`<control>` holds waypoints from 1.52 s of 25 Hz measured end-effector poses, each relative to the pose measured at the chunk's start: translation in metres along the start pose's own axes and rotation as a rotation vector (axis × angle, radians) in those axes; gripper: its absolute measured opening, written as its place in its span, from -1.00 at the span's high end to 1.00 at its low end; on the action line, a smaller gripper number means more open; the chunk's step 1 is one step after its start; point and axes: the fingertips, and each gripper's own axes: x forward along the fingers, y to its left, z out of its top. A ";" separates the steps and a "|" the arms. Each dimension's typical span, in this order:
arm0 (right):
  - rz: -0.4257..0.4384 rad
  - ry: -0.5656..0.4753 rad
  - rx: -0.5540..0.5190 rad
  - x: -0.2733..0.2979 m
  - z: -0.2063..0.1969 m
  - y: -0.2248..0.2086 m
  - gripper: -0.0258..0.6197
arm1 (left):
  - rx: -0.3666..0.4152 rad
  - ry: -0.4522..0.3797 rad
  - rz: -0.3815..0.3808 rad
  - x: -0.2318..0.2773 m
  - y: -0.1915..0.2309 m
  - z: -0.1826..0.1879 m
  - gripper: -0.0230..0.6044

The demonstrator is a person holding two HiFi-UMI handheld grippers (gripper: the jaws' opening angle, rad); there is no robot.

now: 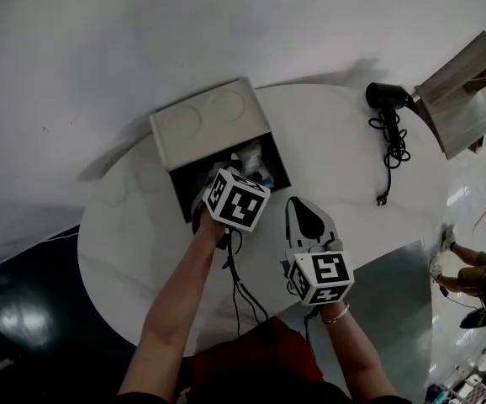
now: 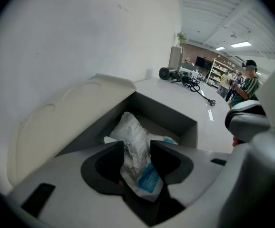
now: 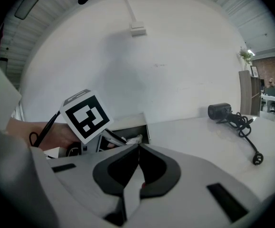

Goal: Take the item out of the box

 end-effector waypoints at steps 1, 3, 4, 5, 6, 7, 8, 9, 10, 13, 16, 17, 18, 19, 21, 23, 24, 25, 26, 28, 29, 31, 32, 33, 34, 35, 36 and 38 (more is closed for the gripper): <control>0.000 0.002 0.001 0.000 -0.001 0.000 0.87 | 0.000 0.001 0.000 0.001 0.000 0.000 0.31; 0.002 0.004 0.001 0.001 -0.002 0.001 0.87 | 0.004 0.004 0.002 0.002 0.000 0.000 0.33; 0.003 0.005 0.001 0.002 -0.003 0.001 0.87 | 0.009 0.007 0.006 0.002 0.001 0.000 0.34; 0.003 0.006 0.001 0.002 -0.003 0.001 0.87 | 0.014 0.009 0.009 0.003 0.001 0.000 0.37; 0.004 0.007 0.002 0.003 -0.003 0.001 0.87 | 0.018 0.010 0.011 0.004 0.001 0.001 0.40; 0.004 0.008 0.004 0.002 -0.003 0.001 0.87 | 0.022 0.011 0.012 0.004 0.001 0.001 0.44; 0.003 0.009 0.006 0.002 -0.003 0.000 0.87 | 0.025 0.010 0.012 0.004 0.000 0.001 0.47; 0.002 0.011 0.006 0.001 -0.004 0.000 0.87 | 0.029 0.008 0.010 0.004 -0.001 0.001 0.49; -0.001 0.013 0.006 0.000 -0.004 0.000 0.87 | 0.033 0.006 0.006 0.004 -0.002 0.001 0.52; -0.007 0.019 0.007 -0.005 -0.005 -0.002 0.87 | 0.047 -0.002 0.002 0.003 -0.005 0.002 0.56; -0.011 0.017 0.007 -0.009 -0.003 -0.003 0.87 | 0.067 -0.028 0.020 -0.002 -0.007 0.007 0.57; -0.013 0.015 0.007 -0.011 -0.002 -0.004 0.87 | 0.074 -0.039 0.026 -0.005 -0.008 0.010 0.57; -0.014 0.014 0.007 -0.012 -0.002 -0.005 0.87 | 0.080 -0.050 0.030 -0.008 -0.009 0.012 0.57; -0.016 0.012 0.007 -0.013 -0.001 -0.005 0.87 | 0.086 -0.058 0.033 -0.011 -0.011 0.015 0.57; -0.017 0.009 0.007 -0.016 0.000 -0.005 0.87 | 0.098 -0.071 0.043 -0.018 -0.013 0.019 0.57; -0.017 0.003 0.008 -0.018 0.001 -0.005 0.87 | 0.100 -0.090 0.056 -0.025 -0.013 0.024 0.58; -0.016 -0.001 0.009 -0.019 0.003 -0.004 0.87 | 0.097 -0.107 0.062 -0.030 -0.012 0.027 0.58; -0.014 -0.005 0.009 -0.021 0.004 -0.003 0.87 | 0.093 -0.128 0.066 -0.035 -0.012 0.031 0.58; -0.013 -0.008 0.009 -0.023 0.005 -0.002 0.87 | 0.088 -0.153 0.068 -0.042 -0.012 0.034 0.58; -0.010 -0.012 0.005 -0.028 0.006 0.000 0.87 | 0.081 -0.204 0.071 -0.056 -0.013 0.039 0.58; -0.008 -0.015 0.003 -0.030 0.007 0.001 0.87 | 0.081 -0.225 0.076 -0.063 -0.014 0.041 0.58; -0.004 -0.023 -0.001 -0.034 0.009 0.002 0.87 | 0.083 -0.255 0.092 -0.076 -0.013 0.044 0.58; -0.001 -0.027 -0.003 -0.036 0.011 0.003 0.87 | 0.082 -0.264 0.101 -0.082 -0.013 0.044 0.58; 0.004 -0.031 -0.006 -0.039 0.011 0.004 0.87 | 0.079 -0.271 0.109 -0.088 -0.014 0.043 0.58; 0.009 -0.033 -0.009 -0.042 0.011 0.005 0.87 | 0.073 -0.278 0.115 -0.094 -0.015 0.042 0.58; 0.014 -0.035 -0.012 -0.046 0.011 0.006 0.87 | 0.067 -0.286 0.121 -0.100 -0.017 0.040 0.59; 0.018 -0.038 -0.015 -0.049 0.012 0.008 0.87 | 0.059 -0.295 0.126 -0.107 -0.019 0.038 0.59; 0.026 -0.044 -0.021 -0.056 0.014 0.009 0.87 | 0.044 -0.319 0.136 -0.121 -0.024 0.036 0.59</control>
